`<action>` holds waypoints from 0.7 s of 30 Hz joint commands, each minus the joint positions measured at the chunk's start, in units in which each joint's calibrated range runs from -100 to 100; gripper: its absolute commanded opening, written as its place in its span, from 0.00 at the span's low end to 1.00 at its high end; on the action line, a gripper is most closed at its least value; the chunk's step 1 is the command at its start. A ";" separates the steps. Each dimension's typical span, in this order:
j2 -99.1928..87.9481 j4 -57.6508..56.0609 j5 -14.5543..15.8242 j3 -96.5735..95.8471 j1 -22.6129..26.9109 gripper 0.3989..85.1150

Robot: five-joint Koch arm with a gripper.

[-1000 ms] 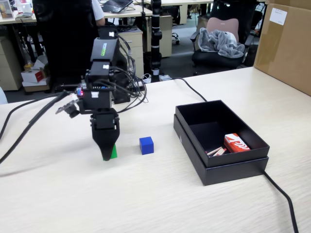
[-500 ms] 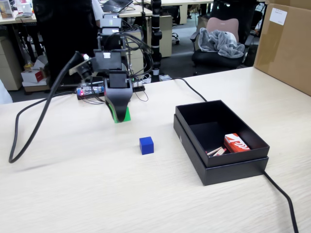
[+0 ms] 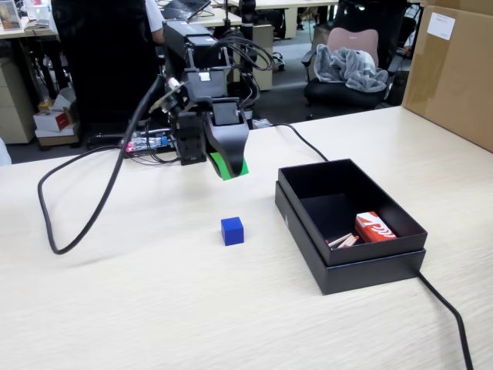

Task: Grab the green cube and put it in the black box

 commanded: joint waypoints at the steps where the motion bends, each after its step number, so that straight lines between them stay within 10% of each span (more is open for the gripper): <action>1: -3.92 0.93 0.63 2.36 1.07 0.01; 21: 1.70 8.45 1.37 0.91 6.20 0.01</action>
